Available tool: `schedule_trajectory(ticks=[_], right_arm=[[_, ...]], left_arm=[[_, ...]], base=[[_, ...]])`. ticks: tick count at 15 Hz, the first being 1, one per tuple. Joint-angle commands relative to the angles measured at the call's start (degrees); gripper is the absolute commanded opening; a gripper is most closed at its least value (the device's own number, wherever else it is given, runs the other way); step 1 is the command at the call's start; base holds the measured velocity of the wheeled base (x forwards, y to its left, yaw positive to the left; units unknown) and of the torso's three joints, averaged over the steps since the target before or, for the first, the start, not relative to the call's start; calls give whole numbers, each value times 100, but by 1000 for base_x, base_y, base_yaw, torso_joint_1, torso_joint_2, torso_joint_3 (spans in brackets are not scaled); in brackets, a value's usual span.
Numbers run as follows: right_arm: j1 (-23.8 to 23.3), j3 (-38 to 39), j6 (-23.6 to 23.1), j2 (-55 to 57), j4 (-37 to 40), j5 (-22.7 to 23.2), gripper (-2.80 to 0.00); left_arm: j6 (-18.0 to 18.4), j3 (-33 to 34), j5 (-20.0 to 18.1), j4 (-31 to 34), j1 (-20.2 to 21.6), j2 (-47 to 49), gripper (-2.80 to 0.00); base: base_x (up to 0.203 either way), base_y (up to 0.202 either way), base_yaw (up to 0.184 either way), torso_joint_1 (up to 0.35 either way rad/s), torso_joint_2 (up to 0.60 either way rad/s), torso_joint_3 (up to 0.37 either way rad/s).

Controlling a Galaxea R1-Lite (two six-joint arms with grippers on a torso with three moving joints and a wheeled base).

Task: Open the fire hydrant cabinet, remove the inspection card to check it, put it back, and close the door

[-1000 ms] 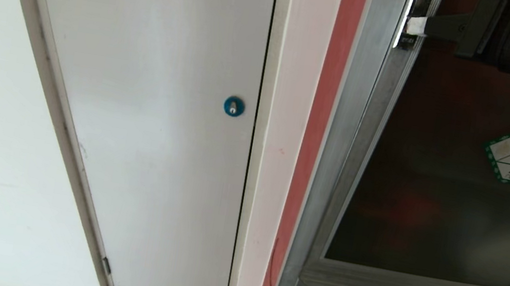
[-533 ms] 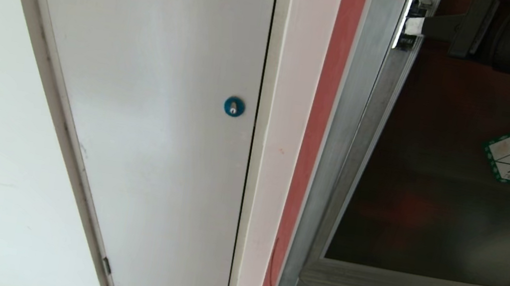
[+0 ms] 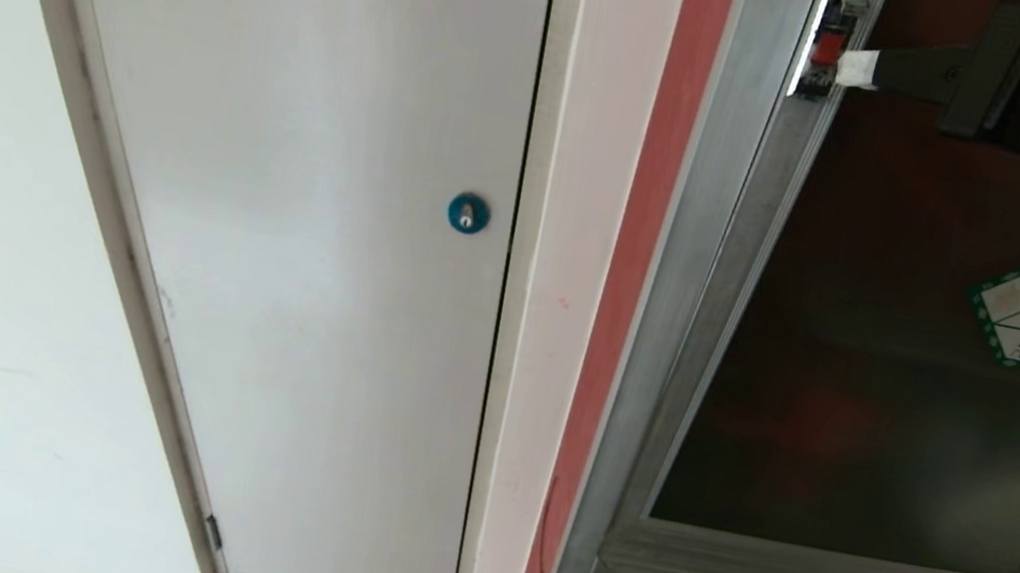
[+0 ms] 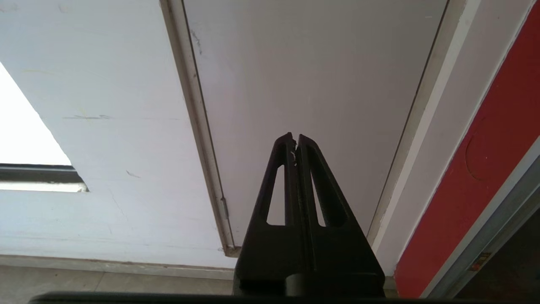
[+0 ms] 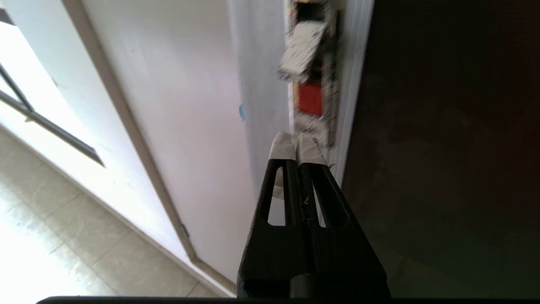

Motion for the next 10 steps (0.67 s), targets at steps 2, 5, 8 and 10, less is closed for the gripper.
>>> schedule_trajectory(ticks=[2, 5, 8, 10], right_arm=[[395, 629, -8, -493, -135, -91, -280], [1150, 1511, -56, -611, -1376, -1350, -280], [1458, 2068, -205, -518, -2578, -2328, -280], [1703, 2280, -320, -374, -3164, -3072, -280]], left_arm=[[-2, 70, 0, -4, 1, 1, -280], [-2, 70, 0, -4, 1, 1, -280], [-2, 70, 0, -4, 1, 1, -280], [-2, 70, 0, -4, 1, 1, -280]], base=[[0, 0, 0, 0, 0, 0], [0, 0, 0, 0, 0, 0], [0, 0, 0, 0, 0, 0], [0, 0, 0, 0, 0, 0]])
